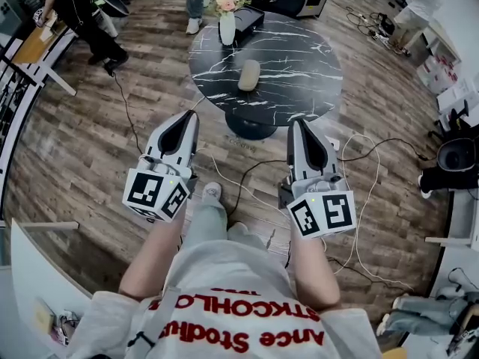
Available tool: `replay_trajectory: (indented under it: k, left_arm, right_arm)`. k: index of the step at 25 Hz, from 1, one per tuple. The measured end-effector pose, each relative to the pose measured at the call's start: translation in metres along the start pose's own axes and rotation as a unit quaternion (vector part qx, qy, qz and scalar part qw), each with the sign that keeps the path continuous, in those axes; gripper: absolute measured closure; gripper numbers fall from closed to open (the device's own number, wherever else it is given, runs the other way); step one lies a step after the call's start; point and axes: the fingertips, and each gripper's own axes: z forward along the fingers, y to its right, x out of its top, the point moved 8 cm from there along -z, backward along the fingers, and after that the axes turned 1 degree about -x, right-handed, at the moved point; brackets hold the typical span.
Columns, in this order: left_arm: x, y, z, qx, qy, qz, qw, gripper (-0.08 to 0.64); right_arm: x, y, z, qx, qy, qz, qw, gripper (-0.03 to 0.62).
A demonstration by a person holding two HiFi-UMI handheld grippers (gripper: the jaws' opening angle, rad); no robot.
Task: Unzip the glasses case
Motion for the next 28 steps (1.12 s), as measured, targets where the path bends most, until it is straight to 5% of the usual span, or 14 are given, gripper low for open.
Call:
replay_trajectory:
  k: [28]
  left_arm:
    - [-0.019,-0.180,0.253,-0.094,-0.023,-0.018,0.9952,0.560]
  right_arm:
    - [-0.025,0.074,0.260,-0.063,-0.008,-0.033,0.997,0.575]
